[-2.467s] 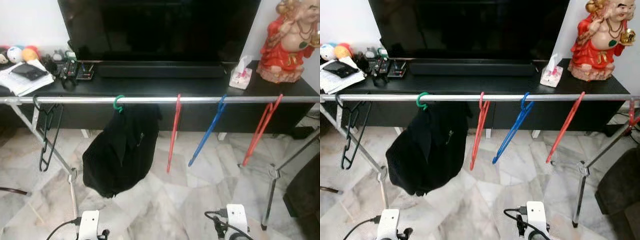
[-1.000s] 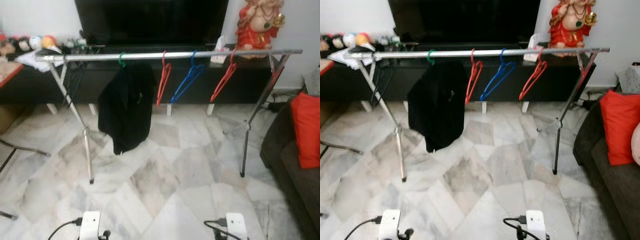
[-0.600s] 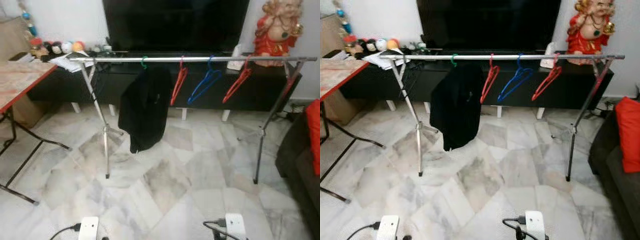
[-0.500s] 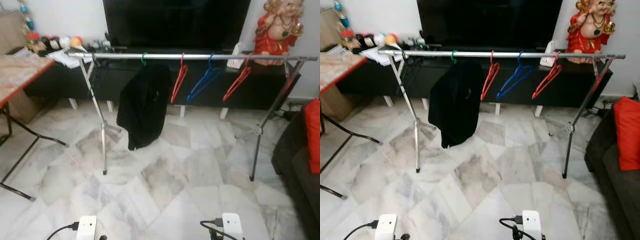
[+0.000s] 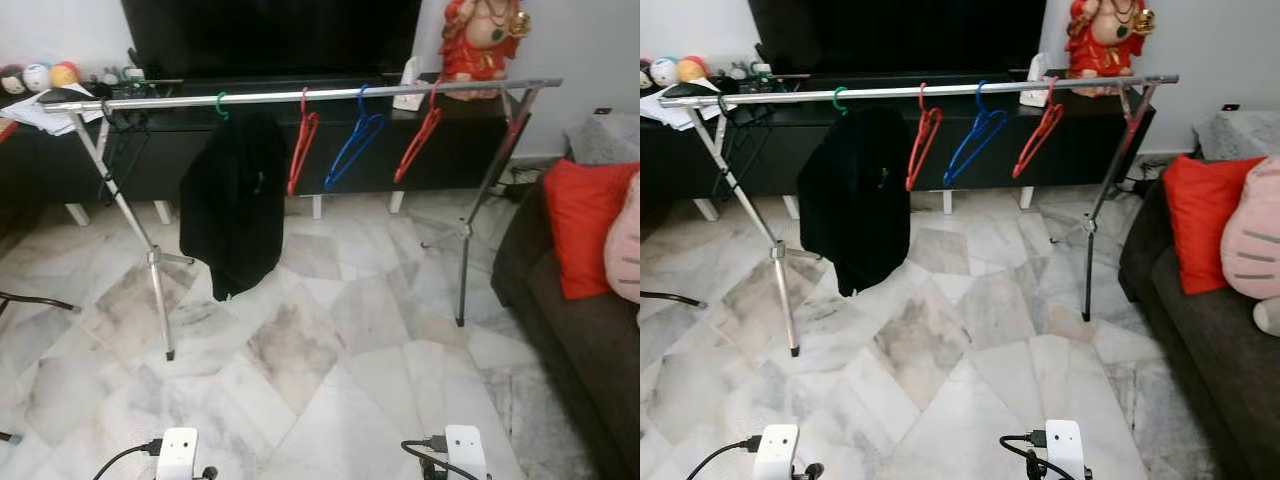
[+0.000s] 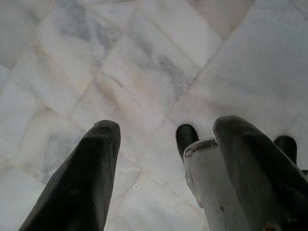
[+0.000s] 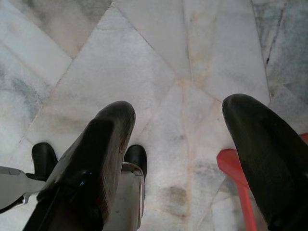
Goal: Hang hanger
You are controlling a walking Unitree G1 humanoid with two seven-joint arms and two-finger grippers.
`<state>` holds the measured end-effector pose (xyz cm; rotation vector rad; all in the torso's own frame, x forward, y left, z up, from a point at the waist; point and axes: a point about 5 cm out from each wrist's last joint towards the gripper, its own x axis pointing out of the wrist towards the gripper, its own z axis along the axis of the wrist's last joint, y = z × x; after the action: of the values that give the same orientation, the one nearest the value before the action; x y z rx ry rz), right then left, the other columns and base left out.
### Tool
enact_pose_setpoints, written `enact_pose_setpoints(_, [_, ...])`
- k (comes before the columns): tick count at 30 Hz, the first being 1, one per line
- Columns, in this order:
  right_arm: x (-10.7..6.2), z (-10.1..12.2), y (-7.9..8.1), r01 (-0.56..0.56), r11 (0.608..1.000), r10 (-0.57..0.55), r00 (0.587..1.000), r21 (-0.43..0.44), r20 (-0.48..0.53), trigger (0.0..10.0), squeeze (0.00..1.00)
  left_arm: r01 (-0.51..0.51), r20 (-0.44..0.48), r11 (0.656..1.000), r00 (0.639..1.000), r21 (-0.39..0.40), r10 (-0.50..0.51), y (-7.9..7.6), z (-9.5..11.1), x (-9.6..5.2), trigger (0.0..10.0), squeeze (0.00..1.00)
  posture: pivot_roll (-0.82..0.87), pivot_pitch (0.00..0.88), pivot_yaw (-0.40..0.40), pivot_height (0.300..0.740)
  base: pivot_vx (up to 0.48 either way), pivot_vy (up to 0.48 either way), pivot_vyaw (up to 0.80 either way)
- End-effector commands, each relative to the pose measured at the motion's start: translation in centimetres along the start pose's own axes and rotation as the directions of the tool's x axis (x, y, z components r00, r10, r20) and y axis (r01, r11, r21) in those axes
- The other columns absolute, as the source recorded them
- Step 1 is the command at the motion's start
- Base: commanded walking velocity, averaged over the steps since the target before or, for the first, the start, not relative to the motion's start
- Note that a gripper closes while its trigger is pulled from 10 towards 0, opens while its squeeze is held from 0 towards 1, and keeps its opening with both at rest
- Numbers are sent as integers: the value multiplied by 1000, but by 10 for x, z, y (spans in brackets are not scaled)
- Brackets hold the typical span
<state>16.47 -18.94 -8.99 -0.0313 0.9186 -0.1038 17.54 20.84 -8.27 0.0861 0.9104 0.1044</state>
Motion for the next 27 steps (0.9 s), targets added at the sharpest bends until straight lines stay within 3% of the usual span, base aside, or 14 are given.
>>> enact_pose_setpoints(1, [0, -2, 0, 1, 1000, -1, 1000, -1, -16, 10000, 0, 8, -18, 1000, 1000, 25, -8, 0, -4, -1, 10000, 0, -49, 0, -5, 740, 0, -311, -731])
enact_pose_setpoints(27, [-1, -6, -2, -3, 1000, 3, 999, 4, -34, 10000, 0, -6, 3, 999, 1000, 43, 5, 2, -1, 0, 10000, 0, -57, 0, 1, 740, 0, -174, -724])
